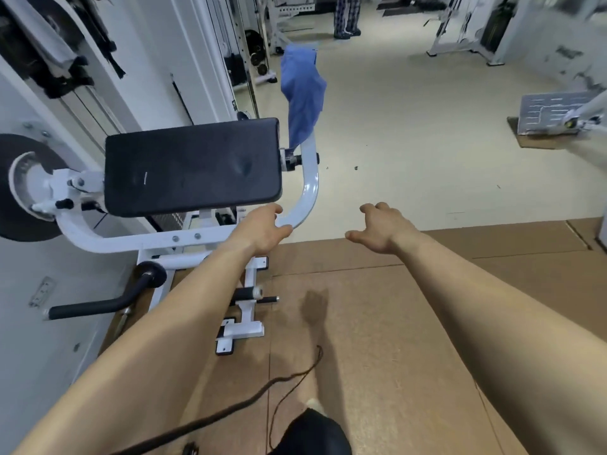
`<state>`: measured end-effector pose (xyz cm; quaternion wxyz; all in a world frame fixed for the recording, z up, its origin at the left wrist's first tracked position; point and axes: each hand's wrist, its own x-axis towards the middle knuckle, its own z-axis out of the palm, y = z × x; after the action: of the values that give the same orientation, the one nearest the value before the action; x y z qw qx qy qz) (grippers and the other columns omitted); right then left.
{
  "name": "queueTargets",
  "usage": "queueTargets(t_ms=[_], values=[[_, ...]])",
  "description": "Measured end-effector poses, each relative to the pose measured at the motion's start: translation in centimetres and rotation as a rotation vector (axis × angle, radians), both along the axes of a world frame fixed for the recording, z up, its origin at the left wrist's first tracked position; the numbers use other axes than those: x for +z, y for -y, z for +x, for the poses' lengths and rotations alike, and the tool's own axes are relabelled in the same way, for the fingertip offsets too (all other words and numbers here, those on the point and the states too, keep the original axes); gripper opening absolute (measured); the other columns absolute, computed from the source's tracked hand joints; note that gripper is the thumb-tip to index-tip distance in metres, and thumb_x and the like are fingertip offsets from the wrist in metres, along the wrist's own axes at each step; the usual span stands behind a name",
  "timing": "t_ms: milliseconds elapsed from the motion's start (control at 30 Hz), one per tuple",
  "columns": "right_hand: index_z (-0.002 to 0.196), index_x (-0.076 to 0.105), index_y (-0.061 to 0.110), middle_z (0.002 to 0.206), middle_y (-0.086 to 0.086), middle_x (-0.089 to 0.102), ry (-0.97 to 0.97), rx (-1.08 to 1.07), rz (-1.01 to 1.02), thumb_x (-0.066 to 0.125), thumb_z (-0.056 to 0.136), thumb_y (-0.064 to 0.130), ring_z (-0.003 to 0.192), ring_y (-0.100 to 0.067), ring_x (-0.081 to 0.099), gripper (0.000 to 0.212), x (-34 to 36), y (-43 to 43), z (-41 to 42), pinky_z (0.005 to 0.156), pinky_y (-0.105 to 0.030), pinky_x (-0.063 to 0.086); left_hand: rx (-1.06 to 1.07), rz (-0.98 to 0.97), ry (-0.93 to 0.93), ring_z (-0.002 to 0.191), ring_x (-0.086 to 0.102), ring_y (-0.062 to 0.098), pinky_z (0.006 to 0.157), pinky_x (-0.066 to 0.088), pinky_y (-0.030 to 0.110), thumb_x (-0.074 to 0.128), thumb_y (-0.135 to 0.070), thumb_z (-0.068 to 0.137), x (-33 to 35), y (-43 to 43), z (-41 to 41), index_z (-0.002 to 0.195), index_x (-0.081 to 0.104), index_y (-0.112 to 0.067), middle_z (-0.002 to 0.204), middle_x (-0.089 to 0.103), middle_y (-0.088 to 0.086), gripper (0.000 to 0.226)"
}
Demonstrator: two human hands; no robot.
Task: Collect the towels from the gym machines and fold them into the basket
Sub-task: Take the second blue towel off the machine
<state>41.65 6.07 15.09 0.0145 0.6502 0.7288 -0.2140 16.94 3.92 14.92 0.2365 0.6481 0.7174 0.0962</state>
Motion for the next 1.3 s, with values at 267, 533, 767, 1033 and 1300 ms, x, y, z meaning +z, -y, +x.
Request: queueTargets(t_ms=[267, 533, 767, 1033, 1300], values=[[0.149, 0.035, 0.014, 0.151, -0.013, 0.036, 0.037, 0.033, 0.025, 0.057, 0.092, 0.054, 0.134, -0.035, 0.040, 0.073, -0.4, -17.2, 0.9, 0.105, -0.048, 0.042, 0.023, 0.058, 0.030, 0.117, 0.055, 0.026, 0.086, 0.041, 0.033, 0.057, -0.035, 0.095, -1.0, -16.6, 1.6, 0.141, 0.045, -0.012, 0.134, 0.056, 0.005, 0.053], [0.149, 0.035, 0.014, 0.149, -0.013, 0.036, 0.050, 0.147, 0.038, 0.056, 0.093, 0.053, 0.132, -0.035, 0.042, 0.071, 0.6, -34.7, -2.5, 0.103, -0.047, 0.043, 0.210, 0.126, 0.192, 0.088, 0.055, 0.019, 0.070, 0.048, 0.032, 0.060, -0.027, 0.089, -1.2, -31.9, 1.1, 0.131, 0.046, -0.012, 0.110, 0.051, -0.004, 0.047], [0.152, 0.026, 0.014, 0.146, -0.016, 0.035, -0.085, 0.239, 0.169, 0.056, 0.094, 0.048, 0.123, -0.038, 0.050, 0.073, 1.6, -46.3, -5.8, 0.094, -0.045, 0.047, 0.399, 0.220, 0.303, 0.119, 0.055, 0.027, 0.093, 0.050, 0.047, 0.060, -0.059, 0.076, -0.6, -41.0, 0.0, 0.145, 0.030, -0.019, 0.139, 0.047, 0.008, 0.086], [0.159, 0.003, 0.034, 0.157, -0.010, 0.020, -0.455, 0.474, 0.304, 0.054, 0.092, 0.048, 0.131, -0.033, 0.045, 0.085, -0.4, -55.8, -8.4, 0.097, -0.047, 0.049, 0.471, 0.333, 0.407, 0.103, 0.062, 0.015, 0.079, 0.050, 0.030, 0.057, -0.046, 0.093, -0.7, -47.3, 0.7, 0.144, 0.032, -0.034, 0.118, 0.065, -0.007, 0.058], [0.119, 0.059, 0.022, 0.115, -0.012, 0.046, -0.550, 0.639, 0.620, 0.068, 0.082, 0.046, 0.099, -0.029, 0.051, 0.045, -0.4, -58.9, -8.5, 0.071, -0.036, 0.049, 0.722, 0.394, 0.164, 0.083, 0.064, 0.016, 0.076, 0.054, 0.040, 0.062, -0.038, 0.087, 1.1, -48.2, 2.2, 0.100, 0.060, -0.030, 0.086, 0.068, -0.009, 0.016]])
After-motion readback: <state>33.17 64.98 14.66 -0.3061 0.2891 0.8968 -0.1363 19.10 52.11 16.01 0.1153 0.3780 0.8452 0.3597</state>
